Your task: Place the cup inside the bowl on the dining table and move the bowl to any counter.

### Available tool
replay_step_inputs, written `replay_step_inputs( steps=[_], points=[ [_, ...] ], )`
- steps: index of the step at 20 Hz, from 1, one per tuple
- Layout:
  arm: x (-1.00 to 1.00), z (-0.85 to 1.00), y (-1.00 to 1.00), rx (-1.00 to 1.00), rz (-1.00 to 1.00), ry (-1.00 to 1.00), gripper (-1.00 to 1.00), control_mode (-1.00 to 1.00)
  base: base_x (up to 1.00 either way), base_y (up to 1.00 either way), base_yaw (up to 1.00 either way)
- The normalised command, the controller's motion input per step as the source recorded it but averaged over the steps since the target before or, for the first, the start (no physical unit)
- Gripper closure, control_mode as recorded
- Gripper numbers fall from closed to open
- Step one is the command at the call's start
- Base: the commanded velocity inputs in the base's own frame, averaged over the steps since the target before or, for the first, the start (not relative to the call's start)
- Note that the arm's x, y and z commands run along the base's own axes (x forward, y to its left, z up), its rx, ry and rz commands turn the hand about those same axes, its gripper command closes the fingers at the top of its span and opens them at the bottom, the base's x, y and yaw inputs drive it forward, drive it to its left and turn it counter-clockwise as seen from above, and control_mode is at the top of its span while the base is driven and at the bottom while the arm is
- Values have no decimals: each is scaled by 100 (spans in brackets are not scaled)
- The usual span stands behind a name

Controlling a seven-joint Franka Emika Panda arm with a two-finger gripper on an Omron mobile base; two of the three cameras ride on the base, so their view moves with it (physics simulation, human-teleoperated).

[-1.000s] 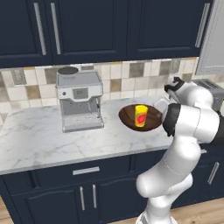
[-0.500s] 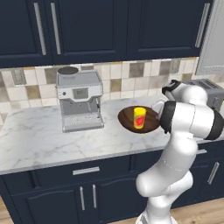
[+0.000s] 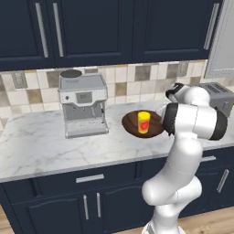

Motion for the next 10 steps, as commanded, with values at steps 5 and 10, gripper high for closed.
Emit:
replay_step_inputs(
  steps=[5, 10],
  points=[
    [25, -4, 0, -1, 0, 0, 100, -100, 0, 0, 0],
    [16, -11, 0, 0, 0, 0, 100, -100, 0, 0, 0]
  ],
)
